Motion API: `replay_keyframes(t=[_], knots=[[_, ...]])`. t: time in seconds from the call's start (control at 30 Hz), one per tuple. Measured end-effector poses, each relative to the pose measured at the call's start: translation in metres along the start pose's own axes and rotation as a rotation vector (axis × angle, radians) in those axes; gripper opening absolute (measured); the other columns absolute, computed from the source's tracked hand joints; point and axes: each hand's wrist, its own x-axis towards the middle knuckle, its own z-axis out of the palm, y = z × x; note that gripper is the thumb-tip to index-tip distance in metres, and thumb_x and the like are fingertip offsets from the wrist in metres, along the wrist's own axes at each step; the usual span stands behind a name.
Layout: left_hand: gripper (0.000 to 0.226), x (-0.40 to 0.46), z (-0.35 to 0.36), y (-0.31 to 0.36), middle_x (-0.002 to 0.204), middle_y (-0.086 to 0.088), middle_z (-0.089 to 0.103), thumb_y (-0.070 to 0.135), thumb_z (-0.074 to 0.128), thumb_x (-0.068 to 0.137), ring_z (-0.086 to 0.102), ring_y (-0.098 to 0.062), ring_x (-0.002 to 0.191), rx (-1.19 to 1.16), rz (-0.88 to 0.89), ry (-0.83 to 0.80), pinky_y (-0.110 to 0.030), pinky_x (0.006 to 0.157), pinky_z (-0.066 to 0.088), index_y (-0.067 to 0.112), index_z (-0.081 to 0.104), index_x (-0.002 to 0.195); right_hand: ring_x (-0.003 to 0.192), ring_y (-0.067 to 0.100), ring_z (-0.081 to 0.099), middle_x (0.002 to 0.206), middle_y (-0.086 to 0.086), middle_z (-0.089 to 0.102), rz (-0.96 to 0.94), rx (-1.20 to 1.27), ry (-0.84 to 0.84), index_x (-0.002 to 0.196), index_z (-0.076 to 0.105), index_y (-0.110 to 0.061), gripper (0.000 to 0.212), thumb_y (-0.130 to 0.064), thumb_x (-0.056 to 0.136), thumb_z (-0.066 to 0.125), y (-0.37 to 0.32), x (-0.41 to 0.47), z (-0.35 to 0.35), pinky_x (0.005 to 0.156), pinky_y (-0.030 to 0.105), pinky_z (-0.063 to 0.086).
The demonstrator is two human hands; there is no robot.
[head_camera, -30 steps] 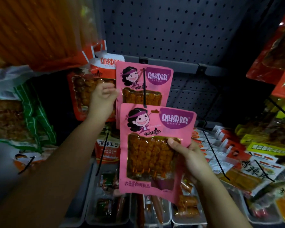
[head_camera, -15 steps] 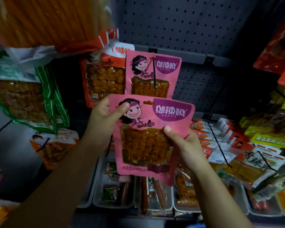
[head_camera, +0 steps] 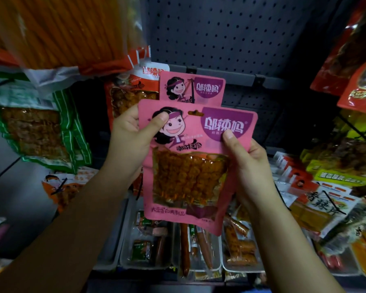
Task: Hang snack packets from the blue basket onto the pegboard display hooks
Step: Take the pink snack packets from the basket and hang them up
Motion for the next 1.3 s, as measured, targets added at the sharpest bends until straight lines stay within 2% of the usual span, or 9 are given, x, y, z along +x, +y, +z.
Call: replay_keyframes(t=[0.3,0.5,0.7,0.83,0.9,0.97,1.03,1.2,1.3], knots=[[0.017,0.007,0.002,-0.007,0.097,-0.004,0.074,0.007,0.063,0.087,0.071,-0.022,0.091,0.054,-0.046,0.048,-0.029,0.071,0.057,0.019,0.069,0.097,0.081,0.026,0.071,0.088,0.011,0.075,0.063,0.015,0.034,0.088,0.075,-0.024,0.015,-0.035,0.082,0.067,0.009,0.016,-0.002,0.085,0.046,0.055],[0.016,0.011,-0.003,-0.02,0.099,-0.003,0.074,0.011,0.065,0.087,0.071,-0.021,0.093,0.11,-0.076,0.067,-0.032,0.075,0.058,0.022,0.069,0.098,0.079,0.019,0.071,0.085,0.005,0.076,0.048,-0.039,0.039,0.085,0.076,-0.027,0.012,-0.031,0.087,0.065,0.018,0.023,-0.004,0.081,0.038,0.056],[0.018,0.023,-0.008,-0.032,0.097,0.002,0.075,0.013,0.068,0.084,0.071,-0.016,0.091,0.101,-0.08,0.051,-0.022,0.07,0.056,0.027,0.069,0.095,0.079,0.018,0.071,0.086,0.005,0.076,0.042,-0.049,0.073,0.085,0.076,-0.026,0.013,-0.03,0.089,0.064,0.023,0.039,-0.003,0.076,0.035,0.057],[0.023,0.031,-0.02,-0.051,0.1,0.005,0.074,0.016,0.07,0.082,0.07,-0.013,0.095,0.197,-0.16,-0.027,-0.026,0.078,0.056,0.029,0.067,0.101,0.081,0.019,0.071,0.085,0.005,0.076,0.032,-0.054,0.118,0.081,0.076,-0.025,0.015,-0.027,0.09,0.063,0.028,0.056,0.001,0.081,0.036,0.057],[0.02,0.034,-0.024,-0.06,0.1,0.007,0.074,0.017,0.069,0.083,0.069,-0.011,0.095,0.232,-0.195,0.002,-0.026,0.079,0.055,0.028,0.067,0.099,0.079,0.018,0.071,0.084,0.004,0.076,0.028,-0.062,0.125,0.082,0.074,-0.023,0.014,-0.025,0.09,0.064,0.03,0.063,0.0,0.077,0.034,0.058],[0.017,0.04,-0.026,-0.067,0.097,0.009,0.074,0.018,0.069,0.083,0.07,-0.009,0.093,0.256,-0.201,0.046,-0.022,0.074,0.055,0.031,0.067,0.094,0.069,0.011,0.069,0.076,-0.003,0.074,0.036,-0.108,0.098,0.085,0.071,-0.022,0.008,-0.022,0.09,0.065,0.034,0.068,-0.006,0.065,0.029,0.058],[0.015,0.048,-0.025,-0.071,0.095,0.01,0.074,0.018,0.069,0.083,0.07,-0.009,0.091,0.283,-0.193,0.068,-0.019,0.072,0.055,0.032,0.067,0.091,0.06,0.01,0.065,0.065,-0.008,0.069,0.079,-0.205,0.075,0.086,0.067,-0.023,0.005,-0.018,0.088,0.066,0.04,0.072,-0.013,0.062,0.032,0.057],[0.013,0.077,-0.02,-0.079,0.091,0.009,0.072,0.017,0.068,0.085,0.069,-0.012,0.089,0.384,-0.204,0.116,-0.033,0.082,0.056,0.029,0.064,0.089,0.072,0.018,0.066,0.075,0.0,0.068,0.14,-0.35,0.152,0.09,0.067,-0.014,0.005,-0.019,0.089,0.065,0.051,0.096,-0.018,0.068,0.033,0.055],[0.012,0.094,-0.014,-0.083,0.089,0.009,0.069,0.016,0.067,0.086,0.068,-0.019,0.091,0.443,-0.215,0.121,-0.042,0.086,0.055,0.027,0.062,0.087,0.073,0.02,0.063,0.073,0.0,0.064,0.155,-0.422,0.198,0.089,0.066,-0.013,0.008,-0.021,0.09,0.065,0.054,0.119,-0.016,0.071,0.036,0.054]])
